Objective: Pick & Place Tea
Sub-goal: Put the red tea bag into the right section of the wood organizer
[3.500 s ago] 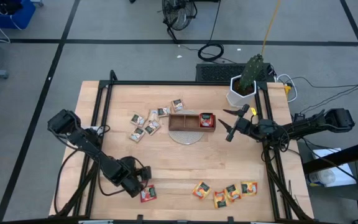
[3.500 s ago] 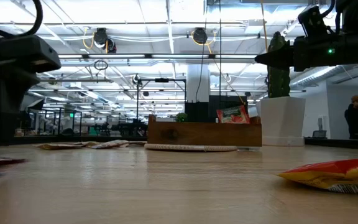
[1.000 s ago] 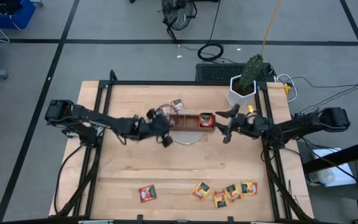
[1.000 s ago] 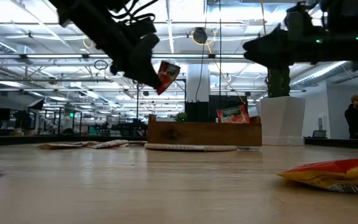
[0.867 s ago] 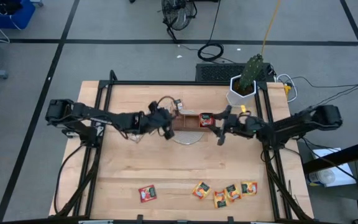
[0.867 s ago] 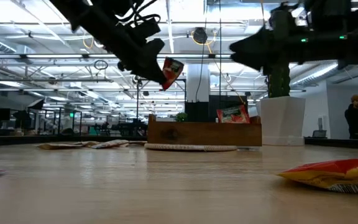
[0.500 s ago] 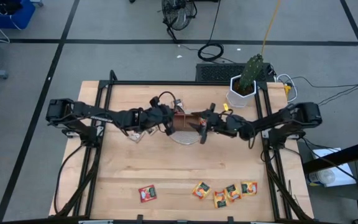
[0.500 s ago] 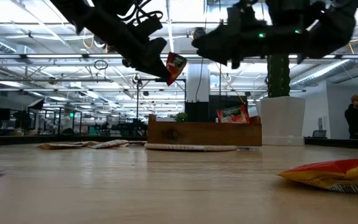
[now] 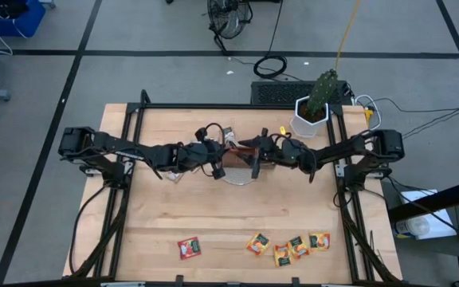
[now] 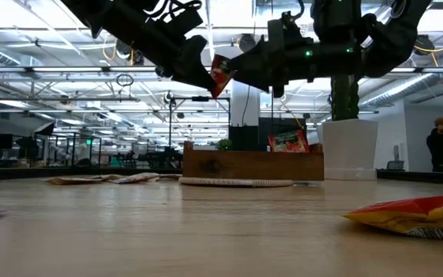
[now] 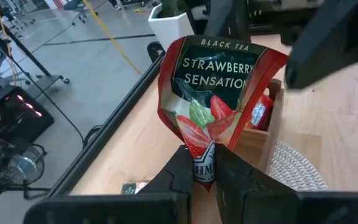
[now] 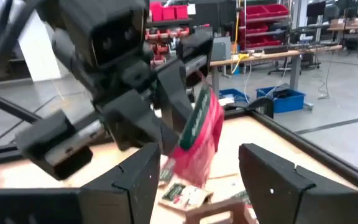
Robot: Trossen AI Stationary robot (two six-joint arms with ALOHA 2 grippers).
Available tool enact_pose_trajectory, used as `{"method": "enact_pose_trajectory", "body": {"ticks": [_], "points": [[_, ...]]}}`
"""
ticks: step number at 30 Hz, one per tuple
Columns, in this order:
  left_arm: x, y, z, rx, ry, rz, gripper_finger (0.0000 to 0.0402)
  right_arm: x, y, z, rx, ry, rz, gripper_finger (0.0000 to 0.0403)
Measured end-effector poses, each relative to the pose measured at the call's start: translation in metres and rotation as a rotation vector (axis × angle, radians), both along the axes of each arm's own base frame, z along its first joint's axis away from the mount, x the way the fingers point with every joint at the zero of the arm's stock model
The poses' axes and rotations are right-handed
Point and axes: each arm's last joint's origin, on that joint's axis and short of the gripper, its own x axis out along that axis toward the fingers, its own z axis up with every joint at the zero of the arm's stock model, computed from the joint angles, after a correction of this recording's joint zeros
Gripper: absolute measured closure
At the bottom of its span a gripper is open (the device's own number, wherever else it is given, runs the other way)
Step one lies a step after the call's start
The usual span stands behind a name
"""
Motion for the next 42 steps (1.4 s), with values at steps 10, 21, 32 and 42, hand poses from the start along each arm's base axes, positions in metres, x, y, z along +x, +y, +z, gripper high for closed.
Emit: {"method": "enact_pose_trajectory", "body": {"ticks": [10,21,32,42], "points": [[0.001,-0.001,0.0,-0.024,-0.008,-0.038,0.0362,0.001,0.0,-0.002,-0.026,0.012,0.001,0.0278],[0.001,-0.001,0.001,-0.078,-0.041,-0.023,0.0355,0.001,0.006,0.001,-0.142,0.012,0.014,0.04],[0.0,0.001,0.0,-0.093,-0.031,-0.008,0.0203,-0.038,0.017,0.025,-0.165,0.326,-0.033,0.0403],[0.001,0.012,0.0,-0.134,-0.042,-0.063,0.0172,-0.073,-0.005,0.01,0.038,0.65,-0.084,0.0403]]}}
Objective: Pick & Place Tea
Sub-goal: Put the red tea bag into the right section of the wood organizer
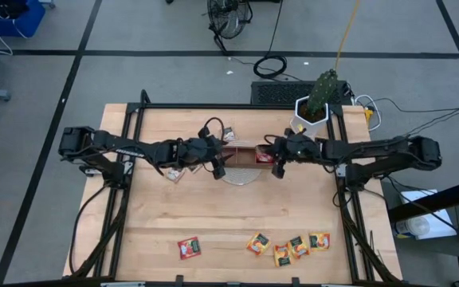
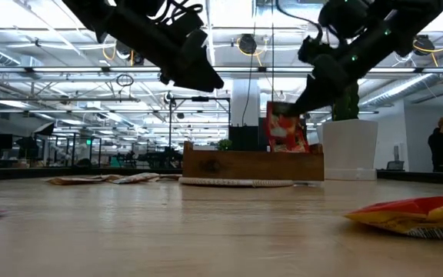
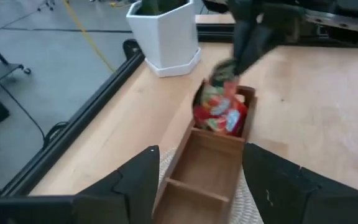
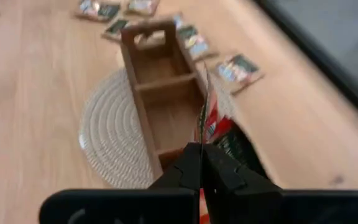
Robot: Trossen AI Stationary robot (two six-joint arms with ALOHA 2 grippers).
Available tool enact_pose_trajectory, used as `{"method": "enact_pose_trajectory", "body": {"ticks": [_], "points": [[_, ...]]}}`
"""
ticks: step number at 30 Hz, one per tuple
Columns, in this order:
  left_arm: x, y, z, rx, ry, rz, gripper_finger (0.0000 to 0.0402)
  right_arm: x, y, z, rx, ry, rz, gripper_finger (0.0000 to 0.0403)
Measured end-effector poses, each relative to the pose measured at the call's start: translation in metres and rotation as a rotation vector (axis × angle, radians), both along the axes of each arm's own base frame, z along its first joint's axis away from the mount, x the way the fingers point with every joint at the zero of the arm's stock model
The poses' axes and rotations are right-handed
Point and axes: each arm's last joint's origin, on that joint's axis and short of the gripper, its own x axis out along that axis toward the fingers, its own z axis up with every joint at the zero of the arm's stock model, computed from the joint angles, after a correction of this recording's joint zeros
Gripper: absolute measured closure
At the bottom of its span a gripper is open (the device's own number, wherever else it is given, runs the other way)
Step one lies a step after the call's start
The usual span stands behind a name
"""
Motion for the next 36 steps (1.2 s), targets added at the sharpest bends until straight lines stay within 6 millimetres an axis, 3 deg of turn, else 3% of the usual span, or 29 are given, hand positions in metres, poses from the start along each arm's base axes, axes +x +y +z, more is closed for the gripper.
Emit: {"method": "enact_pose_trajectory", "body": {"ticks": [9,29,36], "points": [[-0.001,0.01,-0.001,-0.027,0.003,0.037,0.0187,-0.005,-0.002,-0.014,0.05,0.135,-0.012,0.0403],[-0.002,0.01,-0.003,-0.027,0.019,0.044,0.0188,-0.007,-0.004,-0.016,0.0,0.176,-0.045,0.0403],[-0.002,0.01,-0.003,-0.028,0.018,0.047,0.0188,-0.001,0.0,0.01,-0.04,0.227,-0.048,0.0403]]}}
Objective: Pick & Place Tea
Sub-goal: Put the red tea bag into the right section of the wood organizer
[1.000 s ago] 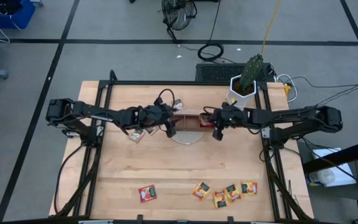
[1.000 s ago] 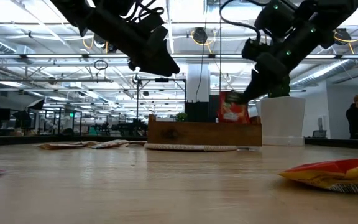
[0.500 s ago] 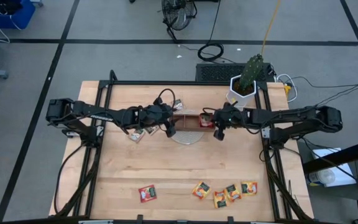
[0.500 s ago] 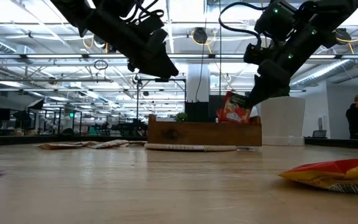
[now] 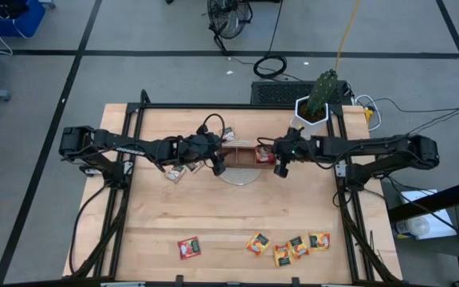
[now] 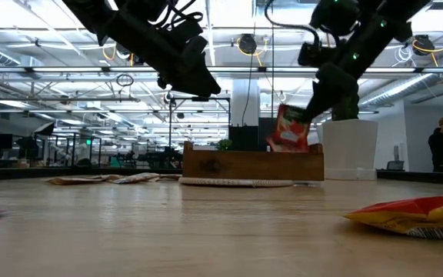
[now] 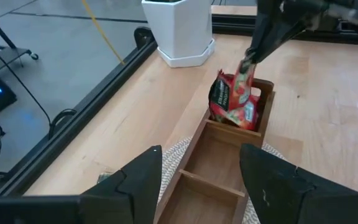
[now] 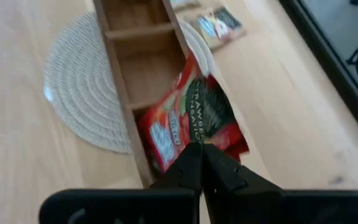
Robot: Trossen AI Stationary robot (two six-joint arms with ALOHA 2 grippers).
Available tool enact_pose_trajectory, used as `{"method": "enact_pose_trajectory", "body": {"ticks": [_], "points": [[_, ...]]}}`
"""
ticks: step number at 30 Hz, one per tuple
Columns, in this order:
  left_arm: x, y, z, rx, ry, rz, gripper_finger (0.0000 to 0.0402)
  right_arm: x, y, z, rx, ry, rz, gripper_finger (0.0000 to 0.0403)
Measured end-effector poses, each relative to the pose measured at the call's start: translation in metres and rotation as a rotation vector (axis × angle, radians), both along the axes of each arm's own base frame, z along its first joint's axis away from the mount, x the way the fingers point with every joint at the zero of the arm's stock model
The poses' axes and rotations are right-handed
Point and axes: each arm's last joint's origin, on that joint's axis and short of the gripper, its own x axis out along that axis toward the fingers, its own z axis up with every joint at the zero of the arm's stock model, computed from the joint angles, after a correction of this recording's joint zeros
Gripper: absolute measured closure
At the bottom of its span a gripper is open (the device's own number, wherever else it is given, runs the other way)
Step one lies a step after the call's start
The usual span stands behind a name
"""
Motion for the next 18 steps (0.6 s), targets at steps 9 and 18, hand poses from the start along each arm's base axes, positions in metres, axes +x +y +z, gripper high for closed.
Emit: {"method": "enact_pose_trajectory", "body": {"ticks": [9,18], "points": [[0.0,0.0,0.0,-0.005,0.0,0.003,0.0188,0.008,0.003,0.008,-0.029,0.07,0.029,0.0403],[-0.001,0.0,-0.002,-0.009,0.014,0.004,0.0188,0.02,0.002,-0.019,0.004,0.191,0.028,0.0403]]}}
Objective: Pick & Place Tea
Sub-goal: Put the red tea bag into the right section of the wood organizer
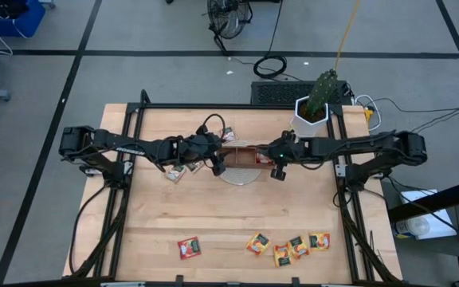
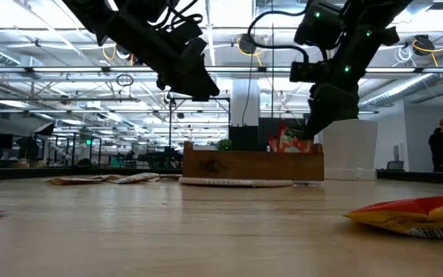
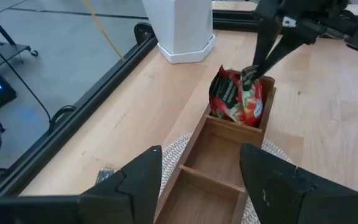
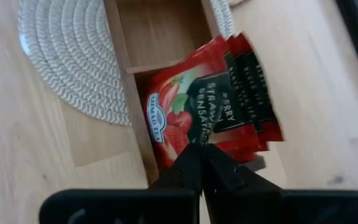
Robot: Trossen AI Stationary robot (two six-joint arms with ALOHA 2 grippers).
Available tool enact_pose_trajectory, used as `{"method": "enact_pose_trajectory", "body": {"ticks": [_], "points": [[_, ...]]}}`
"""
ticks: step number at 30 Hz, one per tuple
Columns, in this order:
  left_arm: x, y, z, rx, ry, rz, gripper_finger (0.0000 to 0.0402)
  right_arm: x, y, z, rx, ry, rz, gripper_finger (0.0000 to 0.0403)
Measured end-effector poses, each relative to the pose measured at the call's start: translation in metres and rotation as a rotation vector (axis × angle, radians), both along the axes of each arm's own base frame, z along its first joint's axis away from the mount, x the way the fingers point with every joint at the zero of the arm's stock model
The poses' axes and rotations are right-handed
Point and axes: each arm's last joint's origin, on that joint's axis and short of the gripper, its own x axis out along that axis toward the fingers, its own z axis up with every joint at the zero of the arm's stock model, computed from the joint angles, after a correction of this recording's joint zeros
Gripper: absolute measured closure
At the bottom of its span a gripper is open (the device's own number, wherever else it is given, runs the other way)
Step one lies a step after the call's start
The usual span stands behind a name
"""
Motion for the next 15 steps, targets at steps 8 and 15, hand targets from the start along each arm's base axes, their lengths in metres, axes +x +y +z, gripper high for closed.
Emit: {"method": "enact_pose_trajectory", "body": {"ticks": [8,15], "points": [[-0.0003,0.0,-0.0005,-0.004,0.004,0.002,0.0188,0.0054,-0.0001,-0.0045,0.012,-0.01,0.021,0.0403],[-0.0003,0.0,-0.0006,-0.005,0.005,0.003,0.0188,0.0072,-0.0007,-0.0045,0.006,-0.023,0.025,0.0403]]}}
